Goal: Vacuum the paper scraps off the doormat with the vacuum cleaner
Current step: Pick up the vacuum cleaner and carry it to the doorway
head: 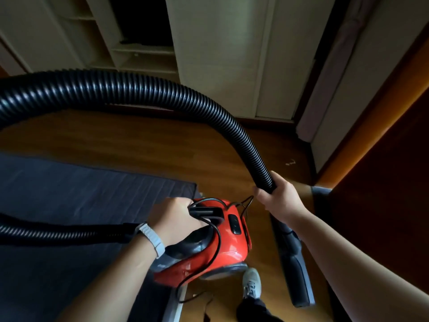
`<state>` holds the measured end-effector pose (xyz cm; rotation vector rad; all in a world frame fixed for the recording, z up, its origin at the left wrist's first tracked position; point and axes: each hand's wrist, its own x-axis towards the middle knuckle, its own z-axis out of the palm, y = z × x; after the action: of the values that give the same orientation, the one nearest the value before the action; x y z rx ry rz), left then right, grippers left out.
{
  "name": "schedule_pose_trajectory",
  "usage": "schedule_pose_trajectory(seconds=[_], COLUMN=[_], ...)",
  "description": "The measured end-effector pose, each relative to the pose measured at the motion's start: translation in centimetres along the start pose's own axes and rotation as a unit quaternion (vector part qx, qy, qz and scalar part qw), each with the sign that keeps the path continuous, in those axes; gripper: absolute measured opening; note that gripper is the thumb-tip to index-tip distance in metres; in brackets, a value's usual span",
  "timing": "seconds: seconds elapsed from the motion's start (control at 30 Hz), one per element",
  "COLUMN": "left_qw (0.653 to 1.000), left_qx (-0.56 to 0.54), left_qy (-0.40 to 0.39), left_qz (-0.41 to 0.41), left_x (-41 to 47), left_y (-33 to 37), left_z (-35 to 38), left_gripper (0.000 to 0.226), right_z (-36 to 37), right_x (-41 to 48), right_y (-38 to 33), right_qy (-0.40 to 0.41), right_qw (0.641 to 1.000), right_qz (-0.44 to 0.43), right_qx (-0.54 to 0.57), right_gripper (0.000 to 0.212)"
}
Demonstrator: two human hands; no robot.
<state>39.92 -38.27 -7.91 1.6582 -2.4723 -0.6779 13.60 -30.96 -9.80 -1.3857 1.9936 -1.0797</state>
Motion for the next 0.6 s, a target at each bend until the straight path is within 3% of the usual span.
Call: schedule_pose_trajectory(seconds=[0.2,0.6], left_qw=[0.999,0.996], left_qx=[0.049,-0.051], left_qy=[0.009,0.059], left_qz=[-0.012,-0.051], left_x=[9.4,25.5], left_y=[6.5,10.2], left_z=[-1.4,-3.5], left_gripper=[0.042,0.045], right_z=[-4.4,-7.0], right_x=[10.1,26.7], right_y=[3.1,4.0], right_qy=[-0.021,-0.022], right_qw=[0.999,0.999], right_qz=[0.020,0.013], right_qx=[0.018,0.026], right_gripper=[0.021,0.017])
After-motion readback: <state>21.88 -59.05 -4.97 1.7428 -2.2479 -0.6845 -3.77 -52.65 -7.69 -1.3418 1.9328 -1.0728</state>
